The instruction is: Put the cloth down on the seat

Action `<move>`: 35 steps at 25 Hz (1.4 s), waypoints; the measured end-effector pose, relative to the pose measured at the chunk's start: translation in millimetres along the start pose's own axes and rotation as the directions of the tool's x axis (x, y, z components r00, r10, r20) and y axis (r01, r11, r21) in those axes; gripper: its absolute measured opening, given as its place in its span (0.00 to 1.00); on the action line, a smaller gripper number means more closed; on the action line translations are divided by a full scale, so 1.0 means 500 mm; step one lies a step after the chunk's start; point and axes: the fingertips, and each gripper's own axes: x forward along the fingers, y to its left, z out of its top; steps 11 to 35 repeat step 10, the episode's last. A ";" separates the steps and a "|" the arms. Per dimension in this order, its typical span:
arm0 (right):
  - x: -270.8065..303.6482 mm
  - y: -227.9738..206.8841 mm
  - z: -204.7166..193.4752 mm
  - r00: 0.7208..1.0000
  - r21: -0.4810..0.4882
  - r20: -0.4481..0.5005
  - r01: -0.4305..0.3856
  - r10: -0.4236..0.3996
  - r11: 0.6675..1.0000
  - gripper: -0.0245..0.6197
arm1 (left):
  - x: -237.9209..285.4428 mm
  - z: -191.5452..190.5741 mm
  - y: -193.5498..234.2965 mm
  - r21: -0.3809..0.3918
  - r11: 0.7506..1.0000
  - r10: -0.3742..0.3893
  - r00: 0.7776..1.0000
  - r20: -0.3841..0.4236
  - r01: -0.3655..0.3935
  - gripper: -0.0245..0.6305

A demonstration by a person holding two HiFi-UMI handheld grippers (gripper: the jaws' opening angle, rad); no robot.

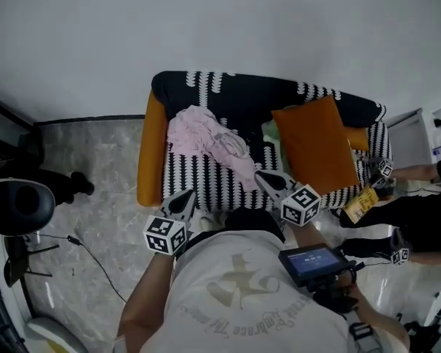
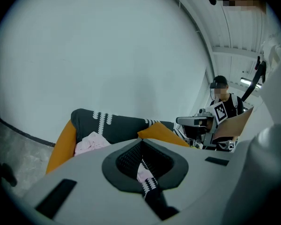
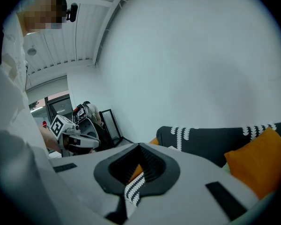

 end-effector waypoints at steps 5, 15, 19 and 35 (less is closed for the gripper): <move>0.002 0.001 0.004 1.000 -0.005 -0.010 0.002 -0.003 1.000 0.06 | -0.008 -0.014 0.007 -0.011 1.000 0.008 1.000 -0.017 -0.008 0.06; 0.003 -0.014 0.022 1.000 -0.019 -0.006 0.004 -0.005 1.000 0.06 | 0.007 -0.003 0.000 0.003 1.000 -0.004 1.000 -0.010 0.004 0.06; 0.003 -0.014 0.022 1.000 -0.019 -0.006 0.004 -0.005 1.000 0.06 | 0.007 -0.003 0.000 0.003 1.000 -0.004 1.000 -0.010 0.004 0.06; 0.003 -0.014 0.022 1.000 -0.019 -0.006 0.004 -0.005 1.000 0.06 | 0.007 -0.003 0.000 0.003 1.000 -0.004 1.000 -0.010 0.004 0.06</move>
